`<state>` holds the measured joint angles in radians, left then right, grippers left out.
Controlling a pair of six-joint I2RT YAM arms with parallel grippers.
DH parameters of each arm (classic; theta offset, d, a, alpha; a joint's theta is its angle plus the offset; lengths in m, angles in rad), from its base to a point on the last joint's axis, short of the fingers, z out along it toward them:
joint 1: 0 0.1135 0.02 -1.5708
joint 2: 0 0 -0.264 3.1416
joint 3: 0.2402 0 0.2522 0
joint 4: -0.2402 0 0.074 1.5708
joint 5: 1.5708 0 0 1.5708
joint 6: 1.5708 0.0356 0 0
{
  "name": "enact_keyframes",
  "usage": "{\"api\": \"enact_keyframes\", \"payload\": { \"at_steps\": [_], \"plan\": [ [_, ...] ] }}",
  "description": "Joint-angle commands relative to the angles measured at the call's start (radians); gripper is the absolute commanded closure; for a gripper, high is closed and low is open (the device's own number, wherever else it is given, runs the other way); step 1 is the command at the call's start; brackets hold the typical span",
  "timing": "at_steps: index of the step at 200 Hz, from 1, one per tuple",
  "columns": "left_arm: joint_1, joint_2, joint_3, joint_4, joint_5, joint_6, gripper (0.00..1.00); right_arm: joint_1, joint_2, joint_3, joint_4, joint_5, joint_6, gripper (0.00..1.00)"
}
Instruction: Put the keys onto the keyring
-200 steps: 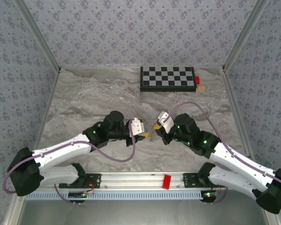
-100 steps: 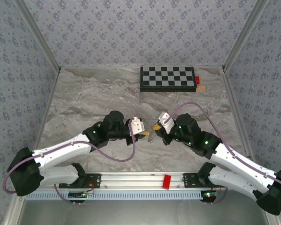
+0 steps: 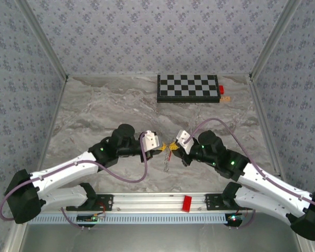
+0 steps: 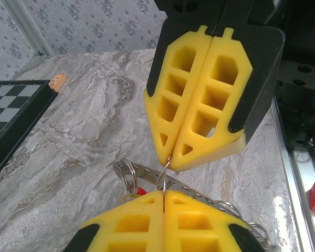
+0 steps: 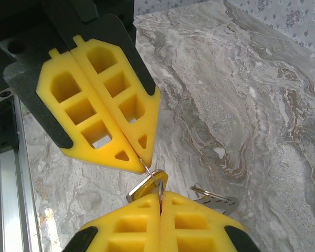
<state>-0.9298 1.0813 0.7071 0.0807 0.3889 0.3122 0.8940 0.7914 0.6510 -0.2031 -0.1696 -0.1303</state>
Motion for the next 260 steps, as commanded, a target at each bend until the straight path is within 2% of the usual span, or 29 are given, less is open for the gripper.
{"api": "enact_keyframes", "payload": {
  "at_steps": [1,260],
  "plan": [
    [-0.004,-0.018,-0.005,0.032,0.024,-0.007,1.0,0.009,-0.019,-0.009,0.031,0.007,-0.021,1.0],
    [-0.003,-0.012,-0.002,0.024,-0.002,-0.004,1.0,0.014,-0.049,-0.028,0.052,0.035,-0.019,1.0]
  ]
}}
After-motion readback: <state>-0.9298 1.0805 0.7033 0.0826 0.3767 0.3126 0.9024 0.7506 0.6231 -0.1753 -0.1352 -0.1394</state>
